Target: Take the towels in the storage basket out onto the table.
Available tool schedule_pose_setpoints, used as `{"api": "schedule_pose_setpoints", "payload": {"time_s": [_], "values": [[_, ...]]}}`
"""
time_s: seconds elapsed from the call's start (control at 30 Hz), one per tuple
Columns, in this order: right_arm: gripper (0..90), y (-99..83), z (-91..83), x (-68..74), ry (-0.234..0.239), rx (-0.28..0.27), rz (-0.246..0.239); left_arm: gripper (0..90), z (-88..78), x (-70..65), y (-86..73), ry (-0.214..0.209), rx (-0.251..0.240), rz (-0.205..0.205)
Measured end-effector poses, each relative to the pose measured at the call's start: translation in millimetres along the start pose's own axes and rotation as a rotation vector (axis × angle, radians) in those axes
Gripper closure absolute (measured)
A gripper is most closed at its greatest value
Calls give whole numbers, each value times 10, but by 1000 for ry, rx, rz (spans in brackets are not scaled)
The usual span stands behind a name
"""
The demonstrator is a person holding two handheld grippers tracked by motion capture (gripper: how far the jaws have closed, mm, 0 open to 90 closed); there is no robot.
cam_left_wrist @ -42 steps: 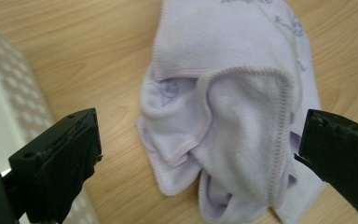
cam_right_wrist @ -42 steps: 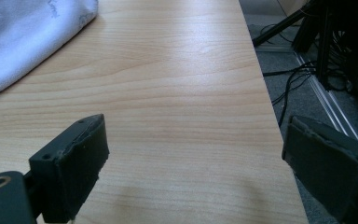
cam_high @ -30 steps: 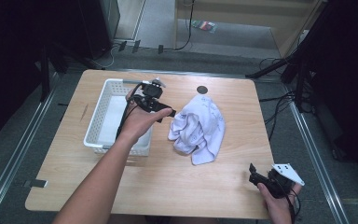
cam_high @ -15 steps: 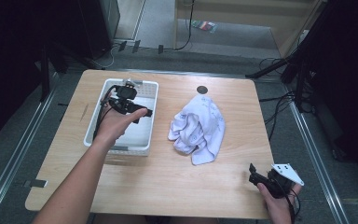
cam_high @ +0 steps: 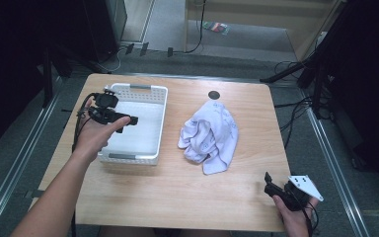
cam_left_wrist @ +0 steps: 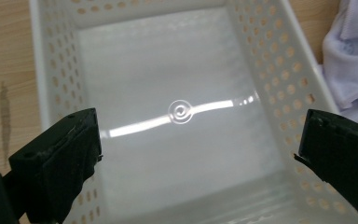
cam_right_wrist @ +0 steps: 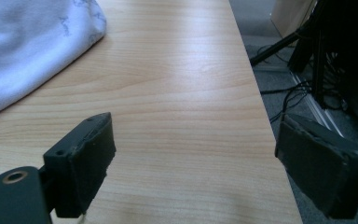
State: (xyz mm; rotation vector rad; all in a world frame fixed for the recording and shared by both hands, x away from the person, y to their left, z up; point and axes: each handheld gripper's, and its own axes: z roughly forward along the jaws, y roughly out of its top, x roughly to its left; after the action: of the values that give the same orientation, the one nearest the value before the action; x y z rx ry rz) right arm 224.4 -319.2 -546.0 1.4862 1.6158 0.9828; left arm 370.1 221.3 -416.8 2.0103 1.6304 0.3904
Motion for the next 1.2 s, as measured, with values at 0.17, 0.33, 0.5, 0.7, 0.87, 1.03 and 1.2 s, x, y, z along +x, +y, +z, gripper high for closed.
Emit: {"api": "schedule_pose_setpoints", "payload": {"time_s": [0.17, 0.33, 0.5, 0.7, 0.87, 1.03, 1.2], "values": [[115, -4, -8, 37, 9, -10, -40, 0, -50, 188, -97, 24, 2, -14], [103, -20, -39, 74, 29, -38, -82, 0, -131, 362, -171, 33, -2, -37], [96, -23, -45, 77, 26, -38, -85, 0, -222, 500, -267, 32, -22, -58], [96, -24, -48, 66, 20, -40, -73, 0, -321, 600, -438, 22, -56, -80], [95, -24, -52, 50, 17, -44, -53, 0, -367, 662, -673, 36, -90, -91], [96, -25, -53, 40, 17, -46, -42, 0, -426, 697, -911, 33, -153, -104], [100, -25, -56, 37, 22, -44, -34, 0, -469, 724, -1131, 36, -202, -80]]}}
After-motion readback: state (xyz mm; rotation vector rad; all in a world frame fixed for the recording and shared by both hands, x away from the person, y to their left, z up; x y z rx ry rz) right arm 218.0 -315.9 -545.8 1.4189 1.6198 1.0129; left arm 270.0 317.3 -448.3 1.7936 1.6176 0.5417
